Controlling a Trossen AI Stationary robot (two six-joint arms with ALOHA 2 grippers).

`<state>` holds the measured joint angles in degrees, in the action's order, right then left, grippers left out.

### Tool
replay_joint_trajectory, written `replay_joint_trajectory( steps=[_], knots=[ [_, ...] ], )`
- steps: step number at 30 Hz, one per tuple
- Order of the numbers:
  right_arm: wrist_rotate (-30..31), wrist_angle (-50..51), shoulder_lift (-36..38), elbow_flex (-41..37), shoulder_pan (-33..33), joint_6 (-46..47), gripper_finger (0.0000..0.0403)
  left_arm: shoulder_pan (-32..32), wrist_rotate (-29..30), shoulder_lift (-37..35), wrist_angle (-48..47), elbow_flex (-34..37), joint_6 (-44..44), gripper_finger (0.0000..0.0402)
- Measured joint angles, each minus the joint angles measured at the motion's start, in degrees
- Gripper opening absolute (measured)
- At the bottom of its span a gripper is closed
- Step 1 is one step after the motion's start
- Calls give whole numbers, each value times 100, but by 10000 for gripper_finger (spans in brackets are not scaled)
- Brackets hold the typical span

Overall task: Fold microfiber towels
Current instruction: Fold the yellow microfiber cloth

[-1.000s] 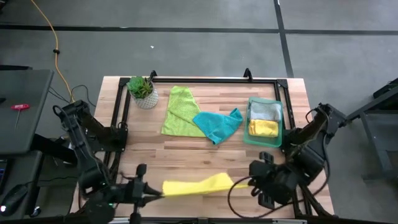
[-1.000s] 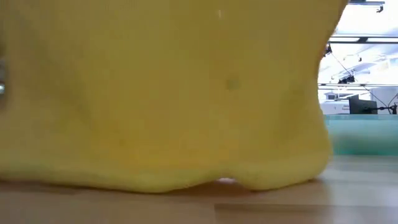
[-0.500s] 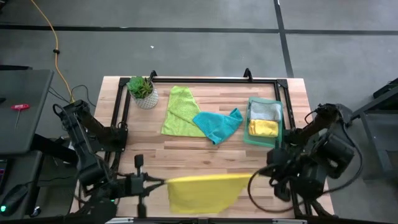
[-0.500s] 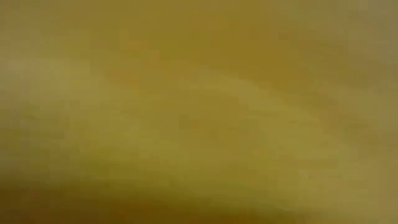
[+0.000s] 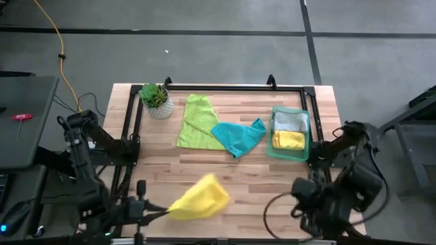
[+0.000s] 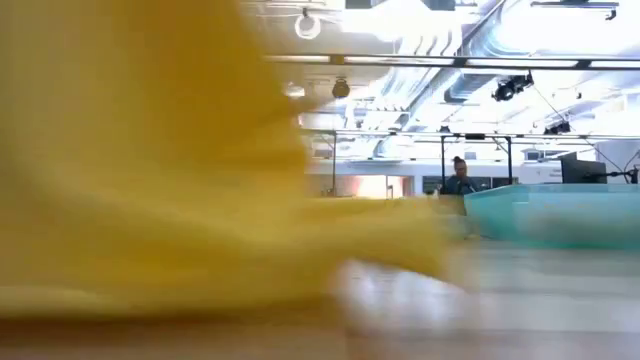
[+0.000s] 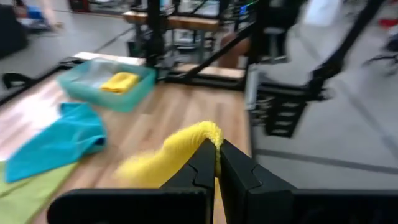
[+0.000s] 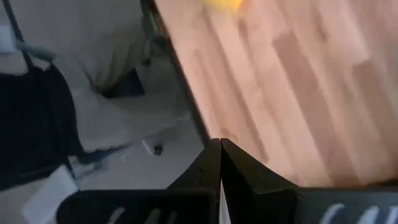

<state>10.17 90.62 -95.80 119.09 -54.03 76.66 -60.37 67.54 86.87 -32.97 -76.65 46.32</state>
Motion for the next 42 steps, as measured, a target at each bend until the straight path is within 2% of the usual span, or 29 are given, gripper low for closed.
replay_joint_trajectory(
  steps=[3,7,10,13,16,23,26,31,34,37,42],
  knots=[
    [76,-21,-201,0,-194,153,1,-189,-90,-7,4,-248,-40,0],
    [538,-34,-341,2,-180,-37,1,-236,-137,-7,-185,-230,-61,0],
    [580,-51,-448,1,-66,-371,0,-100,-248,-7,-656,-150,345,0],
    [582,-49,-460,2,85,-827,0,245,-648,0,-1048,-137,717,0],
    [684,-54,-456,2,263,-1284,0,813,-1238,2,-979,-181,214,0],
    [1126,-58,-324,2,527,-2047,0,2465,-2895,11,-1,-834,-2564,0],
    [1252,-60,-240,2,568,-2222,0,3212,-3415,9,275,-1349,-3234,0],
    [1523,-60,-84,2,572,-2321,0,4373,-4467,51,487,-2042,-3549,0],
    [1735,-60,0,5,527,-2425,0,4773,-4990,77,442,-2143,-3474,0],
    [1886,-60,34,7,511,-2467,0,4805,-5366,87,67,-2120,-3454,0],
    [1889,-60,28,7,513,-2468,0,4256,-4790,90,-630,-1584,-3072,0]
  ],
)
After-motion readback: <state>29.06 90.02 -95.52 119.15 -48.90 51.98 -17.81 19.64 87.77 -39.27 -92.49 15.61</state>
